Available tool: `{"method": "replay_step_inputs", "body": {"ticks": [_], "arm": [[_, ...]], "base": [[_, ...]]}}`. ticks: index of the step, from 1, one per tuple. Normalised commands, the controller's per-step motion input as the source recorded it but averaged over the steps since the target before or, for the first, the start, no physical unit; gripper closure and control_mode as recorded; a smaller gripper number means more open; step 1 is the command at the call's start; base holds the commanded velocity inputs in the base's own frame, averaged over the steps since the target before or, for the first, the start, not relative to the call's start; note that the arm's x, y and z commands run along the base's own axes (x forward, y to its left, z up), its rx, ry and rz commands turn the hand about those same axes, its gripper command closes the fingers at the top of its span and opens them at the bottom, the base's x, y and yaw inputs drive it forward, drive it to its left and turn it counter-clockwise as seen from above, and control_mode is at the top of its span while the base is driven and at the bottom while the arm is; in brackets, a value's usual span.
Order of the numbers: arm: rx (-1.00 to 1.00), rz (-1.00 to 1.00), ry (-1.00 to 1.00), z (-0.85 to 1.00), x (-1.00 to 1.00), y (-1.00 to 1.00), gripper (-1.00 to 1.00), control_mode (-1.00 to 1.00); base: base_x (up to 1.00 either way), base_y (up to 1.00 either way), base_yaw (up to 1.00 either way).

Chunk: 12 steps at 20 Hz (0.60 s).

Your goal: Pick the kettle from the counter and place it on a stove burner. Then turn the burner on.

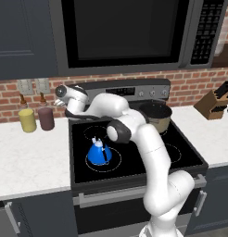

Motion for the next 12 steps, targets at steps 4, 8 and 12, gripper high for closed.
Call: {"method": "replay_step_inputs", "body": {"ticks": [4,8,12], "arm": [[-0.29,0.18,0.00,-0.06,0.00,0.00,1.00,-1.00],[-0.34,0.17,0.08,-0.11,0.00,0.02,1.00,-1.00],[-0.36,0.17,0.13,-0.23,0.00,0.01,1.00,-1.00]], "base": [[0.00,0.00,0.00],[0.00,0.00,0.00],[0.00,0.00,0.00]]}}
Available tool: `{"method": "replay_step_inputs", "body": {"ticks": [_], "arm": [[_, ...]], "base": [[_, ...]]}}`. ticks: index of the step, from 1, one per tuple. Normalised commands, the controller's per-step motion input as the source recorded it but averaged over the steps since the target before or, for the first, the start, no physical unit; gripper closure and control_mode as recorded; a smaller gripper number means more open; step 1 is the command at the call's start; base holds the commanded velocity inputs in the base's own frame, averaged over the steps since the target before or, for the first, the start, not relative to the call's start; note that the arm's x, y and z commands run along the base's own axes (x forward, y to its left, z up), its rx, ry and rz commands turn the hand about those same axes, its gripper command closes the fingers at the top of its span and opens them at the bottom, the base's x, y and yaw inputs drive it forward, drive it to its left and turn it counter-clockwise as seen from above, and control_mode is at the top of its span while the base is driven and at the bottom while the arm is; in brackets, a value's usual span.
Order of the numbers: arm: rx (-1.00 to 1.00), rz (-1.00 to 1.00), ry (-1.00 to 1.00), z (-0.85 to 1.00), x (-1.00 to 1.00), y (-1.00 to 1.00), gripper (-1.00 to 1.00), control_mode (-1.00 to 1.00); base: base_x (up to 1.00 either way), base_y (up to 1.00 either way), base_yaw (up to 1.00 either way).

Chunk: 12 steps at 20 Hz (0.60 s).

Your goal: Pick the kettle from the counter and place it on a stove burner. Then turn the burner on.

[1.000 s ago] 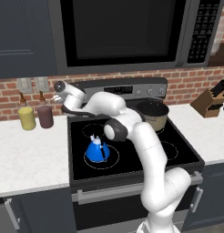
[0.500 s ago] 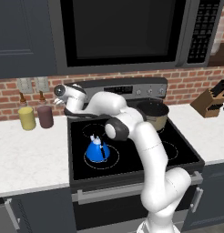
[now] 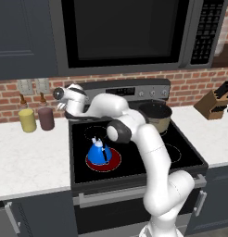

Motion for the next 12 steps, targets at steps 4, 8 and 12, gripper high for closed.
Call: {"method": "replay_step_inputs", "body": {"ticks": [4,8,12], "arm": [[-0.36,0.17,0.14,-0.22,0.00,0.00,1.00,-1.00],[-0.35,0.18,0.09,-0.19,0.00,0.00,1.00,-1.00],[-0.29,0.19,-0.01,-0.10,-0.06,0.00,1.00,-1.00]], "base": [[0.00,0.00,0.00],[0.00,0.00,0.00],[0.00,0.00,0.00]]}}
